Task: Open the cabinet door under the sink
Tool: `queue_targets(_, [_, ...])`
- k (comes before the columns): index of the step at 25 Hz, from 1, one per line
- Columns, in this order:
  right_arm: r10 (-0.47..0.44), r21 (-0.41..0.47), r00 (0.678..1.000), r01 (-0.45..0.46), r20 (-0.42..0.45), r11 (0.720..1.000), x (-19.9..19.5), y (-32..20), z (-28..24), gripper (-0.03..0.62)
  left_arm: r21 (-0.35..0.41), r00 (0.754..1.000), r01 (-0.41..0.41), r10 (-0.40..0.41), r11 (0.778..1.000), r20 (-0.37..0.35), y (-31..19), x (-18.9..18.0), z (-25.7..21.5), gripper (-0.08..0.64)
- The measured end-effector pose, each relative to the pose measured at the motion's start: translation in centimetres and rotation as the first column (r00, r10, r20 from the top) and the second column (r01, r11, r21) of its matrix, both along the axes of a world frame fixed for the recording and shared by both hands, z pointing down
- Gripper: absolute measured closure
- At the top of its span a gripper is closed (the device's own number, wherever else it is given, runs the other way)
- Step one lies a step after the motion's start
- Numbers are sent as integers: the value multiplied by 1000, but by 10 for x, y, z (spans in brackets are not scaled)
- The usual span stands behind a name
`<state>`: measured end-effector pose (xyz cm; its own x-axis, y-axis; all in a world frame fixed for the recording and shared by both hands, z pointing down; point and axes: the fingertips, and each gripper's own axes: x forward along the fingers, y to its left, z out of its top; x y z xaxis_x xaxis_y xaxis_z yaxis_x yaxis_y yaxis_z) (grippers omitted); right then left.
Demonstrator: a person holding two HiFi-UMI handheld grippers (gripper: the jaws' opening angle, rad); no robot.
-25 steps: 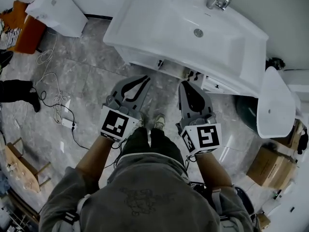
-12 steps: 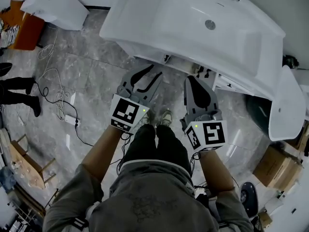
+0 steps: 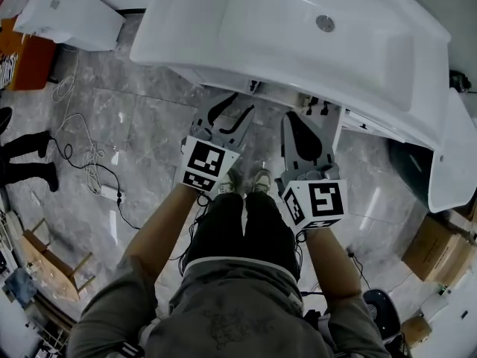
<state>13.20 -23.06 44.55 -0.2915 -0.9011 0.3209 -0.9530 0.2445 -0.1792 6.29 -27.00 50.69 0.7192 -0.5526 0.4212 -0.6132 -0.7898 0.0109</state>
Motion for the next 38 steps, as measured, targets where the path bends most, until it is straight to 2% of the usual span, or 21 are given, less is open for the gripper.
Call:
queue_targets(5, [2,-6,1000,-2,-18,1000,7,-6,38,557,-17,999,33,-32,999,24,-18,8,46,396])
queue_targets(14, [15,-37,999,-17,-42,999,18,-22,103,557,-54,991,86,-80,995,108,-44,16,132,396])
queue_targets(18, [23,-61,999,-26,-46,998,19,-24,131,557,-90,987,88,-74,992,144,-52,23,172,397])
queue_targets(24, [34,-110,999,-37,-26,993,16,-16,170,557,-130,971,114,-83,985,223,-57,26,222,401])
queue_targets(27, [43,-138,999,-44,-8,990,17,-8,185,557,-113,959,121,-87,986,269,-59,28,240,440])
queue_targets(32, [40,-178,999,-42,-16,983,25,1,201,557,-136,953,209,-171,968,251,-69,30,256,440])
queue_targets(38, [62,-170,998,-63,-11,983,34,-7,217,557,-175,945,282,-241,943,222,-78,31,278,440])
